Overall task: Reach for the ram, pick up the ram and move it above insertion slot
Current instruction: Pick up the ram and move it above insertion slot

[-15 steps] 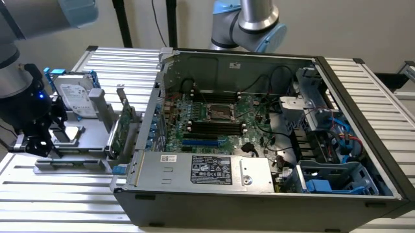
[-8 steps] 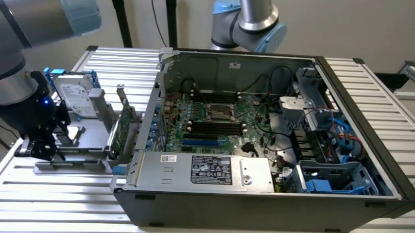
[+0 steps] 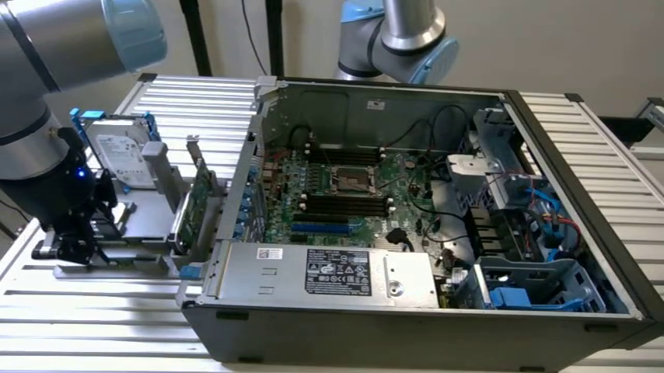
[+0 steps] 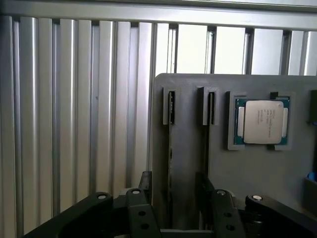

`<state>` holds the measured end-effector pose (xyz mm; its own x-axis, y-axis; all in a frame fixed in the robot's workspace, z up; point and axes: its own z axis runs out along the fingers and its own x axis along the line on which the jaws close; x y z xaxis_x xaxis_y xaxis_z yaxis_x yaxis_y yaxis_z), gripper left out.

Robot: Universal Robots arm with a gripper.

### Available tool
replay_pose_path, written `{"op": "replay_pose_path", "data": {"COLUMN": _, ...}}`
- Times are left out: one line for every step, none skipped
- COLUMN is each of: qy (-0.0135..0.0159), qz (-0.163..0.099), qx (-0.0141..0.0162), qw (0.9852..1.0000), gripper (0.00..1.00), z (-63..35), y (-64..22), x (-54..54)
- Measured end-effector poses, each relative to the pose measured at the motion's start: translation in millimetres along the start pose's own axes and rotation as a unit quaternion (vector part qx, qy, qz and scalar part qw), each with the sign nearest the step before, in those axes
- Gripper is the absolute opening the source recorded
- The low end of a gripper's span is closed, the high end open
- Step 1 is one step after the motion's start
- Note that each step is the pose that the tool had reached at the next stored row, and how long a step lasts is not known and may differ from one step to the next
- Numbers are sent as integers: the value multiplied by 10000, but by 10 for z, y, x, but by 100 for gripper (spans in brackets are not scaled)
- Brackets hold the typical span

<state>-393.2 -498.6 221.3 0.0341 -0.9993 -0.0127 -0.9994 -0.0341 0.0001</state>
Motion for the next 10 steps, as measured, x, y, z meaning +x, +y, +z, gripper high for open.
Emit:
{"op": "replay_pose_path", "data": {"qy": 0, "qz": 0, "qx": 0, "qw": 10000, "gripper": 48, "z": 18, "y": -1, "x": 2}}
{"op": "replay_pose_path", "data": {"qy": 0, "qz": 0, "qx": 0, "qw": 10000, "gripper": 48, "z": 38, "y": -2, "x": 4}}
{"op": "replay_pose_path", "data": {"qy": 0, "qz": 0, "qx": 0, "qw": 10000, "gripper": 48, "z": 56, "y": -3, "x": 6}}
{"op": "replay_pose_path", "data": {"qy": 0, "qz": 0, "qx": 0, "qw": 10000, "gripper": 48, "z": 74, "y": -4, "x": 7}}
{"op": "replay_pose_path", "data": {"qy": 0, "qz": 0, "qx": 0, "qw": 10000, "gripper": 48, "z": 92, "y": -6, "x": 9}}
{"op": "replay_pose_path", "data": {"qy": 0, "qz": -1, "qx": 0, "qw": 10000, "gripper": 48, "z": 110, "y": -9, "x": 11}}
{"op": "replay_pose_path", "data": {"qy": 0, "qz": 0, "qx": 0, "qw": 10000, "gripper": 48, "z": 127, "y": -13, "x": 12}}
{"op": "replay_pose_path", "data": {"qy": 0, "qz": 0, "qx": 0, "qw": 10000, "gripper": 48, "z": 145, "y": -17, "x": 13}}
{"op": "replay_pose_path", "data": {"qy": 0, "qz": 0, "qx": 0, "qw": 10000, "gripper": 48, "z": 163, "y": -21, "x": 13}}
{"op": "replay_pose_path", "data": {"qy": 0, "qz": 0, "qx": 0, "qw": 10000, "gripper": 48, "z": 178, "y": -25, "x": 14}}
